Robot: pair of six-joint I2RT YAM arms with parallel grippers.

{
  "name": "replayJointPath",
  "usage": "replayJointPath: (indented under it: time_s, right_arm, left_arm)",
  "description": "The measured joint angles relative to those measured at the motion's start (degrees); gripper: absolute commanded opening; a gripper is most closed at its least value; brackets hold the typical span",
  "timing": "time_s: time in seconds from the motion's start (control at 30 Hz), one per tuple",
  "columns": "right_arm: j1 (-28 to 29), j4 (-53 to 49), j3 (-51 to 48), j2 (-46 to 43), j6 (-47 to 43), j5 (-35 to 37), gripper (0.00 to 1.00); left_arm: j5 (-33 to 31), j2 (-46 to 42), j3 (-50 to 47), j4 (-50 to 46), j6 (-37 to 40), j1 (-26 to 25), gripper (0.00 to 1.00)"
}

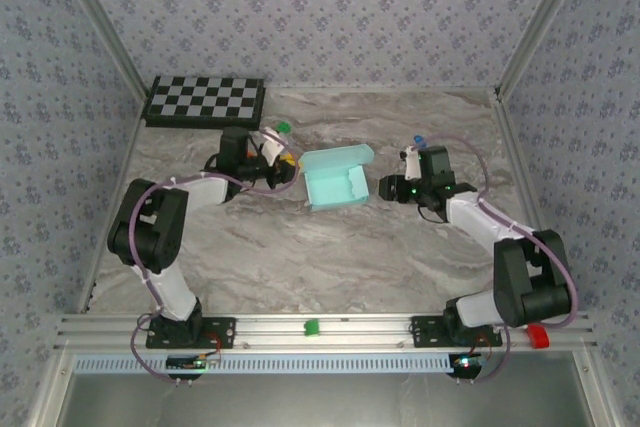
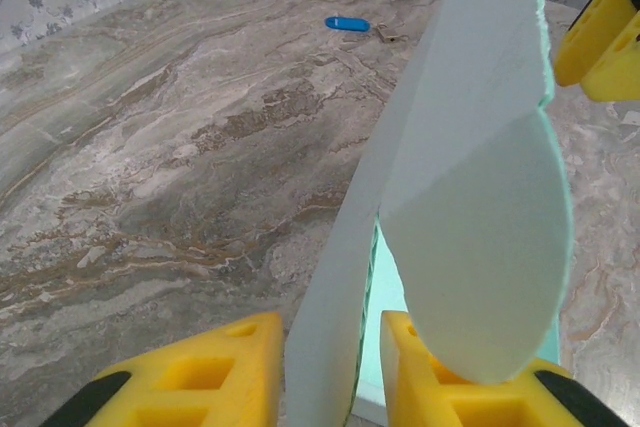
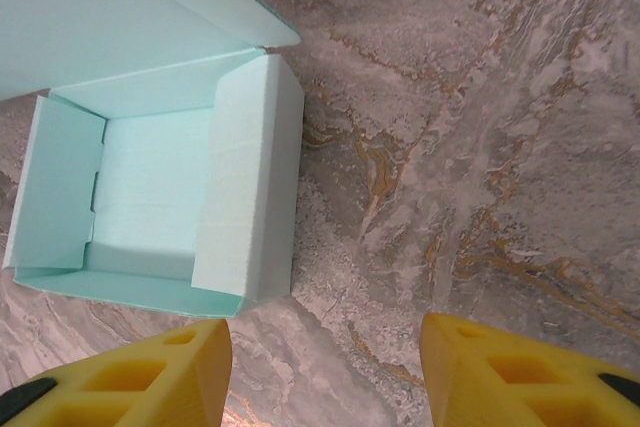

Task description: Fold the paper box

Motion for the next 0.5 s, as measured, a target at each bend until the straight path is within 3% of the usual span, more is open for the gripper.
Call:
replayJointPath:
  time_s: [0.5]
  right_arm:
    - [2.1, 7.0, 0.0, 6.7, 3.5, -2.4, 0.52]
  left_arm:
    - [2.9, 0.7, 2.7, -3.1, 0.0, 0.0, 0.10]
